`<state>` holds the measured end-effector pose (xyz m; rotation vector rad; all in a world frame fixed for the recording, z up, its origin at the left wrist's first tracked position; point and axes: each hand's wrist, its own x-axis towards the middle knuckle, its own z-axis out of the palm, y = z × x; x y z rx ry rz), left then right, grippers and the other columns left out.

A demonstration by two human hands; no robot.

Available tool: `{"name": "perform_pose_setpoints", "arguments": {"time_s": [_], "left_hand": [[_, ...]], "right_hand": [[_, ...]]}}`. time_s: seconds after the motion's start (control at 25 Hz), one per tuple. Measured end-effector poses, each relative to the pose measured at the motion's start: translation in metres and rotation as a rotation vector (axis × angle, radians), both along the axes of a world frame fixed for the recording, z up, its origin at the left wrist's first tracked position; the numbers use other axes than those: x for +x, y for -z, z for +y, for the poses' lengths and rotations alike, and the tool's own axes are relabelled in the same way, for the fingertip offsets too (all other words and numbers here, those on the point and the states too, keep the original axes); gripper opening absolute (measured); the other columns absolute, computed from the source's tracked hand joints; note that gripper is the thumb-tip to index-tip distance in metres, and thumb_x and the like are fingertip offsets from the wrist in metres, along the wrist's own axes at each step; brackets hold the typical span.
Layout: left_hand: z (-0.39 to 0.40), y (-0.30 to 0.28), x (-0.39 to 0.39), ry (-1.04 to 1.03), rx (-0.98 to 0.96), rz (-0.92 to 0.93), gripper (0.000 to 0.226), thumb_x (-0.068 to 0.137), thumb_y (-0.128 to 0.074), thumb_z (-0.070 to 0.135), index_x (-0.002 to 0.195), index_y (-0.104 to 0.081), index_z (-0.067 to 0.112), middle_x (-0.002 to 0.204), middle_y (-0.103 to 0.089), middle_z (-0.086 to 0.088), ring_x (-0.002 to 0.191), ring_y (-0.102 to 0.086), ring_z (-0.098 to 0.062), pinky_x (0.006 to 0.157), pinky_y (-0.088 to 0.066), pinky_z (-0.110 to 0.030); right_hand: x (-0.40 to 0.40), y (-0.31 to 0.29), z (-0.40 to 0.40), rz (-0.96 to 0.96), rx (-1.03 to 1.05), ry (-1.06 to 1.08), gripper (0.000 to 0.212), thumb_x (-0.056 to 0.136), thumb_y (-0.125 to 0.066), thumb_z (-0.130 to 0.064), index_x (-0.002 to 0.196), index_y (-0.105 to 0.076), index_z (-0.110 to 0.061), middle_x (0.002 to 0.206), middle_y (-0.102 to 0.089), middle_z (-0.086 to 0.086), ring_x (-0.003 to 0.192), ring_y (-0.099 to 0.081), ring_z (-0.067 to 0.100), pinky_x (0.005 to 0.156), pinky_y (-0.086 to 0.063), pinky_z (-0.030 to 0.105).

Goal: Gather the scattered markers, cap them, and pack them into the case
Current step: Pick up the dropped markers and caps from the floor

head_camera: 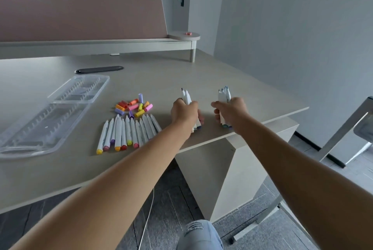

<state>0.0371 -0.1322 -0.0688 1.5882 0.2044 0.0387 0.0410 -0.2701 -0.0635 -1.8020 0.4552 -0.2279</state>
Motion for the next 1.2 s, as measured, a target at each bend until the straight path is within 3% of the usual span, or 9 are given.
{"name": "perform_pose_setpoints", "arguments": {"time_s": [0.2, 0.32, 0.52, 0.72, 0.84, 0.96, 1.04, 1.08, 1.2], "left_hand": [[0.026, -0.045, -0.005, 0.304, -0.03, 0.495, 0.017, 0.101, -0.056, 0.013, 0.106, -0.046, -0.001, 0.09, -0.062, -0.024, 0.068, -0.067, -0.032, 0.065, -0.063, -0.044], [0.036, -0.058, -0.001, 0.343, 0.026, 0.563, 0.035, 0.1, -0.058, 0.022, 0.116, -0.04, -0.003, 0.089, -0.062, -0.028, 0.091, -0.072, -0.04, 0.089, -0.058, -0.055], [0.047, -0.071, 0.002, 0.347, 0.105, 0.595, 0.048, 0.099, -0.059, 0.033, 0.13, -0.042, 0.001, 0.111, -0.061, -0.026, 0.093, -0.069, -0.043, 0.083, -0.058, -0.061], [0.053, -0.077, -0.01, 0.386, 0.423, 0.494, 0.048, 0.103, -0.053, 0.035, 0.136, -0.043, 0.002, 0.112, -0.06, -0.026, 0.108, -0.066, -0.04, 0.089, -0.059, -0.051], [0.055, -0.072, -0.011, 0.428, 0.725, 0.328, 0.022, 0.098, -0.06, 0.022, 0.099, -0.056, 0.0, 0.112, -0.067, -0.019, 0.101, -0.07, -0.035, 0.086, -0.061, -0.043], [0.05, -0.061, -0.021, 0.359, 1.16, -0.122, 0.019, 0.092, -0.059, 0.019, 0.079, -0.055, 0.005, 0.095, -0.065, -0.015, 0.09, -0.066, -0.032, 0.066, -0.052, -0.031], [0.043, -0.04, -0.031, 0.498, 1.329, -0.293, 0.038, 0.099, -0.052, 0.036, 0.12, -0.058, 0.005, 0.135, -0.053, -0.018, 0.125, -0.049, -0.035, 0.095, -0.048, -0.044], [0.042, -0.027, -0.036, 0.611, 1.392, -0.281, 0.056, 0.101, -0.046, 0.045, 0.144, -0.044, 0.009, 0.154, -0.038, -0.017, 0.141, -0.034, -0.035, 0.111, -0.036, -0.05], [0.042, 0.003, -0.046, 0.677, 1.483, -0.327, 0.065, 0.104, -0.028, 0.055, 0.159, -0.021, 0.022, 0.168, -0.013, -0.012, 0.155, -0.009, -0.03, 0.123, -0.011, -0.055]], "right_hand": [[0.012, -0.024, 0.003, 0.339, -0.302, -0.181, 0.033, 0.08, -0.081, -0.016, 0.101, -0.064, 0.001, 0.076, -0.074, 0.016, 0.068, -0.075, 0.029, 0.067, -0.061, 0.037], [0.016, -0.03, 0.015, 0.366, -0.621, -0.219, 0.034, 0.078, -0.081, -0.028, 0.092, -0.058, -0.008, 0.082, -0.068, 0.009, 0.067, -0.066, 0.024, 0.058, -0.049, 0.027], [0.021, -0.028, 0.025, 0.28, -0.82, -0.199, 0.034, 0.078, -0.08, -0.034, 0.078, -0.055, -0.011, 0.08, -0.061, 0.006, 0.064, -0.056, 0.019, 0.054, -0.043, 0.027], [0.011, -0.017, 0.021, 0.207, -0.839, -0.158, 0.033, 0.093, -0.065, -0.035, 0.076, -0.053, -0.01, 0.083, -0.061, 0.009, 0.067, -0.055, 0.023, 0.056, -0.041, 0.027], [-0.001, -0.002, 0.014, 0.105, -0.822, -0.15, 0.026, 0.095, -0.053, -0.026, 0.1, -0.07, -0.008, 0.109, -0.07, 0.014, 0.09, -0.061, 0.031, 0.073, -0.045, 0.03], [-0.017, 0.014, 0.009, -0.032, -0.746, -0.138, 0.038, 0.1, -0.045, -0.022, 0.13, -0.068, -0.018, 0.133, -0.063, 0.012, 0.119, -0.058, 0.033, 0.087, -0.042, 0.033], [-0.027, 0.025, 0.008, -0.11, -0.733, -0.152, 0.042, 0.101, -0.042, -0.016, 0.136, -0.065, -0.018, 0.138, -0.061, 0.012, 0.125, -0.056, 0.034, 0.093, -0.043, 0.033], [-0.031, 0.03, 0.007, -0.14, -0.738, -0.164, 0.043, 0.1, -0.041, -0.013, 0.136, -0.065, -0.017, 0.139, -0.062, 0.011, 0.124, -0.057, 0.034, 0.094, -0.044, 0.034], [-0.039, 0.035, 0.007, -0.189, -0.79, -0.192, 0.042, 0.098, -0.04, -0.008, 0.129, -0.067, -0.016, 0.136, -0.064, 0.007, 0.119, -0.06, 0.034, 0.092, -0.048, 0.037]]}}
